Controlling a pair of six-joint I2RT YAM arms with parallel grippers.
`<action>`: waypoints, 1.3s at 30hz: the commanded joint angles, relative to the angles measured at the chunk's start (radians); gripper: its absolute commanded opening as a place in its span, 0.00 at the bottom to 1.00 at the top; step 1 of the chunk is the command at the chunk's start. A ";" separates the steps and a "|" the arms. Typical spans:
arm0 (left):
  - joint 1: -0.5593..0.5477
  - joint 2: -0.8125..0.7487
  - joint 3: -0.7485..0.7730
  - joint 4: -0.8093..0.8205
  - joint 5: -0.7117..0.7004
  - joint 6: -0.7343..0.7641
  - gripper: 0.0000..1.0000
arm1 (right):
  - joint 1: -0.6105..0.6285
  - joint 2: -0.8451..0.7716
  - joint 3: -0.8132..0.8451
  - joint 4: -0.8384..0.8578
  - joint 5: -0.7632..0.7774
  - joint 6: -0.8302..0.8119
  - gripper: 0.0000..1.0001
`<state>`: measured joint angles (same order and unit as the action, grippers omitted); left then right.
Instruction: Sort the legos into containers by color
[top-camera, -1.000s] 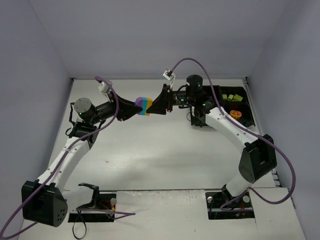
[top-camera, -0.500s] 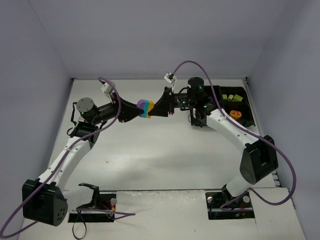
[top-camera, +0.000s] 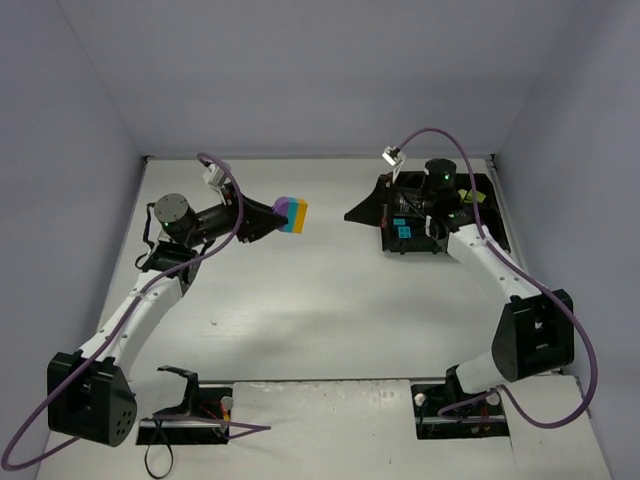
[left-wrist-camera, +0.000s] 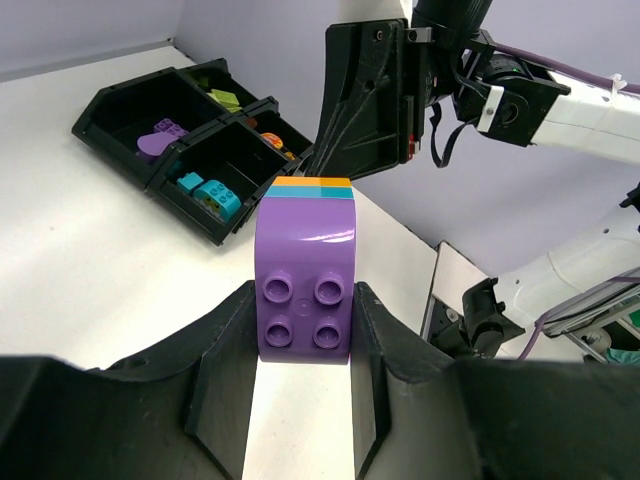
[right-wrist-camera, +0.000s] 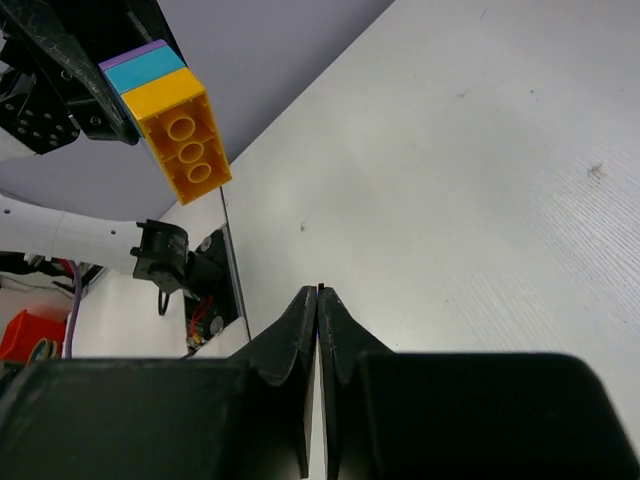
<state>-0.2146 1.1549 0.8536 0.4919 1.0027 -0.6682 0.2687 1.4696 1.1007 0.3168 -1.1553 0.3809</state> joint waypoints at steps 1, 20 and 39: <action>0.001 -0.001 0.032 0.109 0.027 -0.008 0.00 | -0.014 -0.063 0.004 0.016 -0.030 -0.034 0.00; -0.002 -0.001 0.027 0.125 0.048 -0.053 0.00 | 0.159 0.055 0.234 0.018 -0.061 -0.051 0.55; -0.008 0.003 0.035 0.126 0.053 -0.064 0.00 | 0.228 0.138 0.324 0.028 -0.058 -0.043 0.50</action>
<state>-0.2169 1.1713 0.8536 0.5220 1.0458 -0.7227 0.4858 1.6176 1.3838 0.2722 -1.1866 0.3389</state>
